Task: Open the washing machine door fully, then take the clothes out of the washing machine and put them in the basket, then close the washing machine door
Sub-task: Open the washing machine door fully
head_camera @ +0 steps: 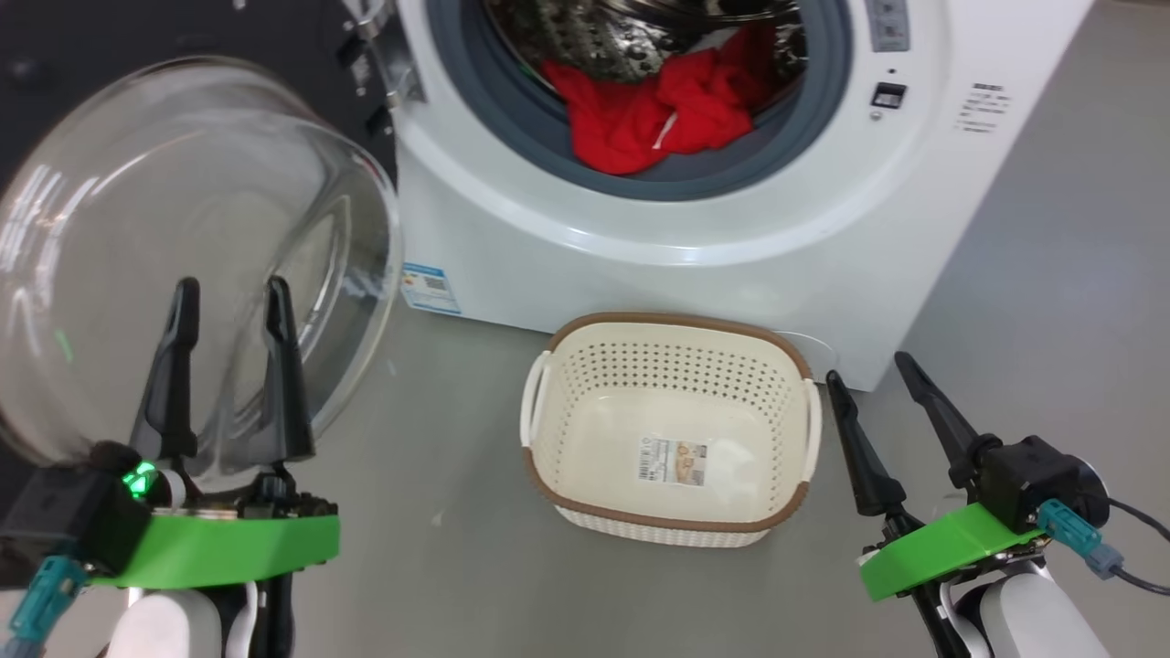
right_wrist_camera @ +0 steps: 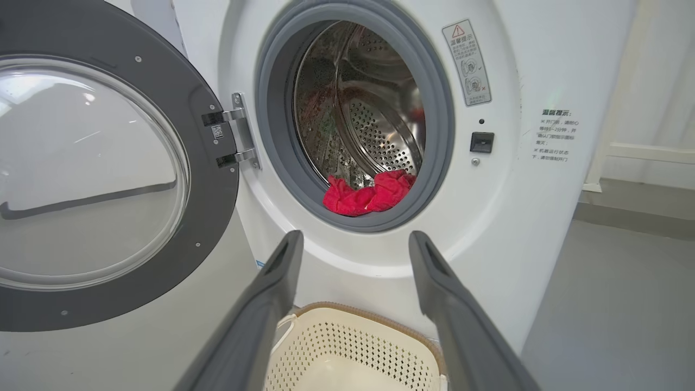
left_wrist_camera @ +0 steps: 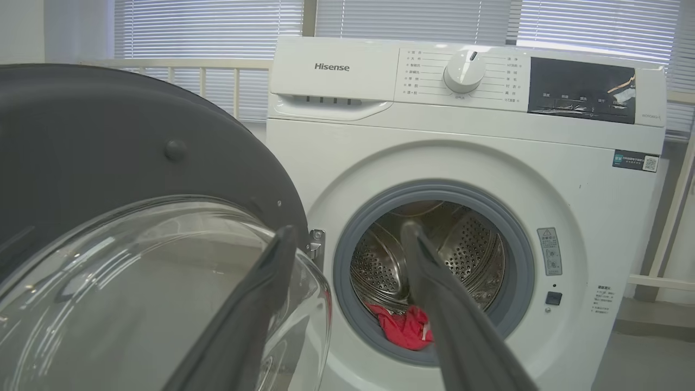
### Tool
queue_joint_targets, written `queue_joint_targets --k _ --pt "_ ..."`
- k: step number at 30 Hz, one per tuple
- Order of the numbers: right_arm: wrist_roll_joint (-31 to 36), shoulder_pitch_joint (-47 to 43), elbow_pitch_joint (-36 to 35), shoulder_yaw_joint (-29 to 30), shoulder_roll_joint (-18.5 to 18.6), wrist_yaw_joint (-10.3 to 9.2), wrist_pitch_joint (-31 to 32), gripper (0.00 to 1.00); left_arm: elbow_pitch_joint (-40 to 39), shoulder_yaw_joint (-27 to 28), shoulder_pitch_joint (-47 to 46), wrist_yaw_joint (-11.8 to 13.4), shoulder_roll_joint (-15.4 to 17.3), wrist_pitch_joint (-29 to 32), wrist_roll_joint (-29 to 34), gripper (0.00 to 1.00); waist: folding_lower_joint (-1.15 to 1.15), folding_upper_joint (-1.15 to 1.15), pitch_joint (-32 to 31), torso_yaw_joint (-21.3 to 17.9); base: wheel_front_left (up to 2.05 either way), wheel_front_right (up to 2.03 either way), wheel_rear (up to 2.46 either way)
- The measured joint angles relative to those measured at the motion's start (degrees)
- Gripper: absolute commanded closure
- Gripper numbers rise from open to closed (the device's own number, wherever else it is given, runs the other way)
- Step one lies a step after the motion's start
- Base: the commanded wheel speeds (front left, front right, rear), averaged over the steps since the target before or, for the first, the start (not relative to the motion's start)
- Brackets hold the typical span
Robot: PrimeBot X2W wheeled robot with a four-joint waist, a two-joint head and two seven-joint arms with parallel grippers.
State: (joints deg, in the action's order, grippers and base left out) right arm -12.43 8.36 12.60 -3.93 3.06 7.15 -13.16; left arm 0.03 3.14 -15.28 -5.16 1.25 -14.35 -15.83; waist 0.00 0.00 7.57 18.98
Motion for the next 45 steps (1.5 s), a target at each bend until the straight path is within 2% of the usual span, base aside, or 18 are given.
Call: queue_joint_targets --k 11,21,30,45 --pt "0.6 0.2 -0.9 3.4 -0.1 0.00 -1.0 0.00 1.8 -2.4 3.5 -0.5 0.9 2.3 -0.7 0.00 0.00 0.00 -0.9 -5.9 0.00 0.00 0.00" --pt "1.9 -0.1 -3.7 4.8 -0.1 0.00 -1.2 0.00 2.2 -1.9 7.4 -0.3 1.4 2.7 -1.9 0.00 0.00 0.00 -1.8 -10.8 0.00 0.00 0.00" --pt "1.4 -4.0 -5.4 4.7 -0.2 0.00 -1.2 0.00 1.6 -1.2 12.3 1.3 1.8 2.7 -2.0 0.00 0.00 0.00 -3.5 -15.5 0.00 0.00 0.00" --pt "0.2 -6.5 -5.4 3.6 -0.4 0.00 -1.2 0.00 3.1 -0.5 17.8 3.2 3.3 2.7 -1.7 0.00 0.00 0.00 -7.7 -20.9 0.00 0.00 0.00"
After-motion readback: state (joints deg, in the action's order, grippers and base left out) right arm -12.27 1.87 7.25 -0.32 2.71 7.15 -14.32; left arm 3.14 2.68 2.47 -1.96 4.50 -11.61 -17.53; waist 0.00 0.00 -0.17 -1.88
